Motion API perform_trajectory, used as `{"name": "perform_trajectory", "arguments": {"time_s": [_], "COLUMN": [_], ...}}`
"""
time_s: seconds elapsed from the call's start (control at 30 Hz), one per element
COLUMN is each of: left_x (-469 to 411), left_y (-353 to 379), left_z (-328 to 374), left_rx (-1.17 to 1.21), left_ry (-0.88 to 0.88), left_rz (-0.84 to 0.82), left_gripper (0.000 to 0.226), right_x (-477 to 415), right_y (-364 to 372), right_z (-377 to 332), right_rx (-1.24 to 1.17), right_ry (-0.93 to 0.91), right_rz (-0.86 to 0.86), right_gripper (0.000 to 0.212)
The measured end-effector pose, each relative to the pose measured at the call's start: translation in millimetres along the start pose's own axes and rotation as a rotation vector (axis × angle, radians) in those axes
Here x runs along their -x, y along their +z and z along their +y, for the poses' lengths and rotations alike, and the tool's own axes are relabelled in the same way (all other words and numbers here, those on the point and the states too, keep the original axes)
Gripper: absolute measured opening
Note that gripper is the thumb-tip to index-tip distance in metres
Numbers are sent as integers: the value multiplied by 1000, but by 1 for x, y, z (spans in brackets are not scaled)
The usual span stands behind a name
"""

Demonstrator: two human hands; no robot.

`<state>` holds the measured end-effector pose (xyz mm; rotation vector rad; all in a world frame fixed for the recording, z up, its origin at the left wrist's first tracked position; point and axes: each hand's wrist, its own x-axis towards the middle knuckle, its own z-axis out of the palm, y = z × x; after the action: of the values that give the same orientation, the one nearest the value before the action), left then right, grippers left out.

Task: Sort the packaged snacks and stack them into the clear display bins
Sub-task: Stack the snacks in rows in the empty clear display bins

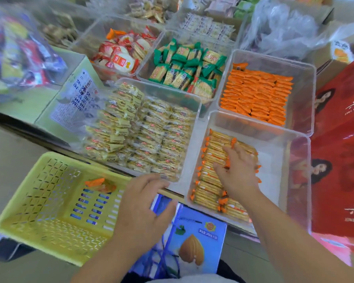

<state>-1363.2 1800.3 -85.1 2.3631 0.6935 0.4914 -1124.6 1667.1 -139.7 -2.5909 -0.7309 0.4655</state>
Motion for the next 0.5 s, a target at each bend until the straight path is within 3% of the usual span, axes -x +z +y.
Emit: {"name": "perform_trajectory", "arguments": {"time_s": [0.13,0.27,0.37,0.5], "left_x": [3,-6,-21,-31], "left_y": [-49,-75,-82,-76], "left_z": [-67,-151,-192,-216], "left_rx": [105,-70,-142,-178], "left_ry": [-251,-441,-597,-672], "left_rz": [71,29,-109,-376], "left_gripper": [29,13,33,69], "right_x": [65,118,138,152], "right_y": [23,51,69,79], "right_z": [-79,-140,-163,-176], "right_rx": [-148,-223,-272,-312], "right_ry": [-142,-201,-97,11], "right_rz": [-43,-163,-237,-286], "right_gripper": [46,47,58,74]}}
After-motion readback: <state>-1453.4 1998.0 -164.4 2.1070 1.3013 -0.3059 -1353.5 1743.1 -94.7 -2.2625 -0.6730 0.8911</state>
